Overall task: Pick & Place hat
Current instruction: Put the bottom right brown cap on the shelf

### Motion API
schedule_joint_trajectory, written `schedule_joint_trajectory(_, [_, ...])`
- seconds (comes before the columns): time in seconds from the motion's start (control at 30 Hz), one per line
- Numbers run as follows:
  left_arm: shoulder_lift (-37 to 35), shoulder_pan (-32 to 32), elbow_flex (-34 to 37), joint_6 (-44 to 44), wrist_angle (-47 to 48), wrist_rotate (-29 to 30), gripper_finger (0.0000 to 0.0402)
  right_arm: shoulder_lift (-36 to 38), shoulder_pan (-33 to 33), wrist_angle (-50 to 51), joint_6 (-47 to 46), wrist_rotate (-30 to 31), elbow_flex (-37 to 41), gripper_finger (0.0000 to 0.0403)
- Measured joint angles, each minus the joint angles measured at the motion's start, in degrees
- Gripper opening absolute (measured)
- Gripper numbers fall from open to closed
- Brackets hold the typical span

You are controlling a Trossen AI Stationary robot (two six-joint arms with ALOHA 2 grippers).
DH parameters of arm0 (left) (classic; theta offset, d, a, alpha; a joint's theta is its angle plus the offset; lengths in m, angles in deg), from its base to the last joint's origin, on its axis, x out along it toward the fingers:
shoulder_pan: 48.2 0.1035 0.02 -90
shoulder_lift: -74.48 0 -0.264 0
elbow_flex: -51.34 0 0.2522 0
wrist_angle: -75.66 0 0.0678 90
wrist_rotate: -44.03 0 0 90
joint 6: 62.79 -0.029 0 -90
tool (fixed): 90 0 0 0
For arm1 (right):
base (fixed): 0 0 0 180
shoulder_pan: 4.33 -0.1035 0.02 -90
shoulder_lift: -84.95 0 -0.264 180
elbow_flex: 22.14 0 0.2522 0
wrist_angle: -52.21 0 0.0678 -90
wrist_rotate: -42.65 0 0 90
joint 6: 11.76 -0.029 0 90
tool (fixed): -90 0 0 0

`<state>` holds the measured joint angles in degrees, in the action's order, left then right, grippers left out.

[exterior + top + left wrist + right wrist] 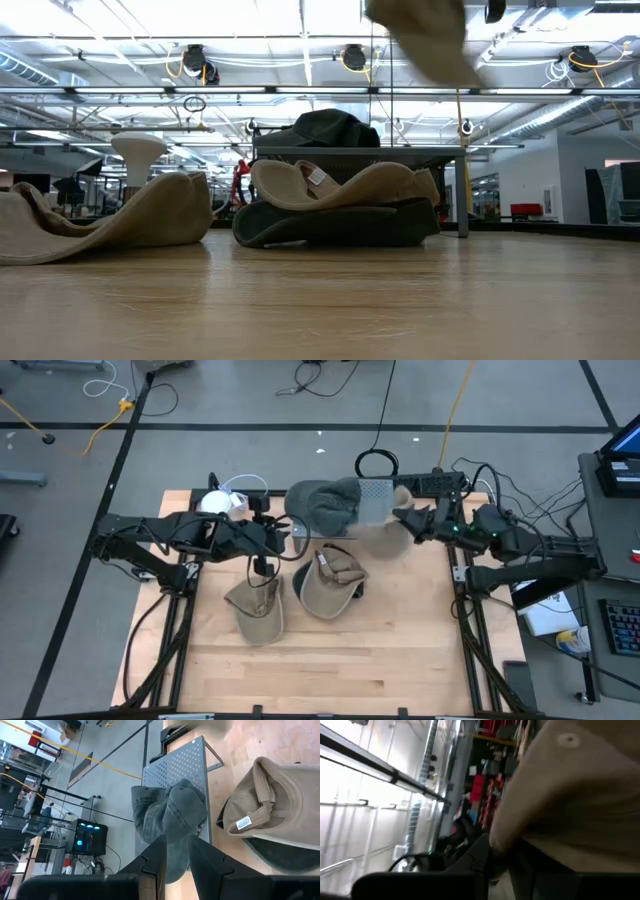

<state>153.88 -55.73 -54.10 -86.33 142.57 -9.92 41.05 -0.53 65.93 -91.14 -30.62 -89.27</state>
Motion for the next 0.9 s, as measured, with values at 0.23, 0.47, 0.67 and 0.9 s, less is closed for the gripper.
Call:
schedule_joint_trajectory(0.23, [0.00, 0.00, 0.00, -0.03, 0.03, -0.02, 0.0085, -0.48, 7.90, 3.78, 1.25, -0.38, 0.00, 0.0034])
schedule_joint_trajectory(0.47, [0.00, 0.00, 0.00, -1.43, 0.06, 0.00, 0.0085, -4.18, 14.07, 3.90, -2.17, -2.29, -1.71, 0.0034])
schedule_joint_trajectory(0.67, [0.00, 0.00, 0.00, -3.80, -0.03, -0.01, 0.0085, -9.96, 18.30, 14.33, -16.39, -7.45, -7.58, 0.0034])
schedule_joint_trajectory(0.9, [0.00, 0.00, 0.00, -4.21, -0.07, -0.03, 0.0085, -16.13, 25.87, 25.31, -29.57, -16.25, -12.16, 0.0034])
